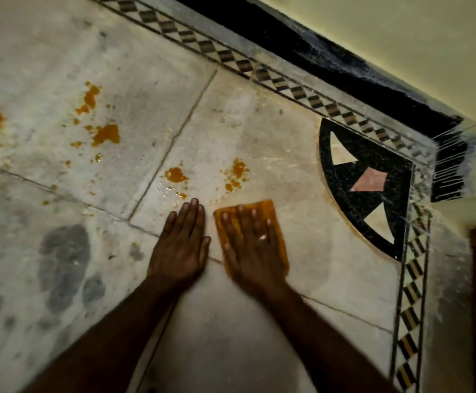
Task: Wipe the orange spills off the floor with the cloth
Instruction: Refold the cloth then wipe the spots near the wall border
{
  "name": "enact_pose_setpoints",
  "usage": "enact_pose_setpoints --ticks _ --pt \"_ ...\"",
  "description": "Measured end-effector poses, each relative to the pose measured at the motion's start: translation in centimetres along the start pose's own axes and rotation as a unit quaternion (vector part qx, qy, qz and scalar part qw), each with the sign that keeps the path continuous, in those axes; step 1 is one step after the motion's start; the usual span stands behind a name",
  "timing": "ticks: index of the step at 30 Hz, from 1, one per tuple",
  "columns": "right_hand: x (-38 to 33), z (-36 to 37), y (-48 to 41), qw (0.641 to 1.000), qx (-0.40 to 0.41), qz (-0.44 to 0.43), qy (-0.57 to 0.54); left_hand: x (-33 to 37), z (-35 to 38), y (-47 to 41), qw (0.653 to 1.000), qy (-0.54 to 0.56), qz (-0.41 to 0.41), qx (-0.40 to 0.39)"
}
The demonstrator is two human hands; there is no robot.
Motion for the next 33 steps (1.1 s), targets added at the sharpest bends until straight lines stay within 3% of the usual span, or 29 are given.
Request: enact_pose_setpoints --ticks 4,7,9,11,14,19,25,29,33 --pt "7.0 -0.7 -0.8 0.991 -0.023 0.134 0.013 -2.9 -0.9 0.7 0.999 -0.016 -0.036 -0.018" --pt "5.6 -0.6 4.1 0.977 0.004 0.211 0.009 -4.4 -1.2 0.6 0.998 -0.008 -0.062 -0.022" --pt "1.2 0.3 7.8 0.986 0.015 0.163 0.024 -4.2 -1.0 0.6 0.998 -0.005 -0.061 -0.027" --pt "-3.2 0.8 8.7 0.999 0.020 0.037 0.025 -4.3 -1.0 0.6 0.998 0.002 -0.067 -0.021" --pt "-5.6 0.7 3.6 0.996 0.022 -0.081 0.005 -5.1 -1.6 0.3 0.997 0.008 -0.077 -0.004" --pt "-3.6 -0.5 -6.2 0.996 -0.033 -0.077 0.017 -7.3 -2.6 -1.0 0.996 -0.012 -0.090 -0.006" --pt "1.4 -0.7 -2.3 0.992 -0.008 0.123 0.019 -8.5 -2.2 -0.6 0.995 0.001 -0.096 -0.014" --pt "-6.3 0.2 4.2 0.999 0.037 0.039 0.009 -8.4 -1.9 -0.4 0.996 0.006 -0.093 0.005" --pt "-8.3 0.6 -1.6 0.998 0.035 -0.044 -0.008 -8.4 -1.6 -0.2 0.996 0.007 -0.086 0.013"
Point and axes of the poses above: each hand's wrist, its own y-axis away from the middle knuckle, its own z-axis out of the palm, x = y × z, the point moved 4 cm from there along -y, towards the middle knuckle, and after that the axes turned 1 degree about x, right-handed, at the moved point
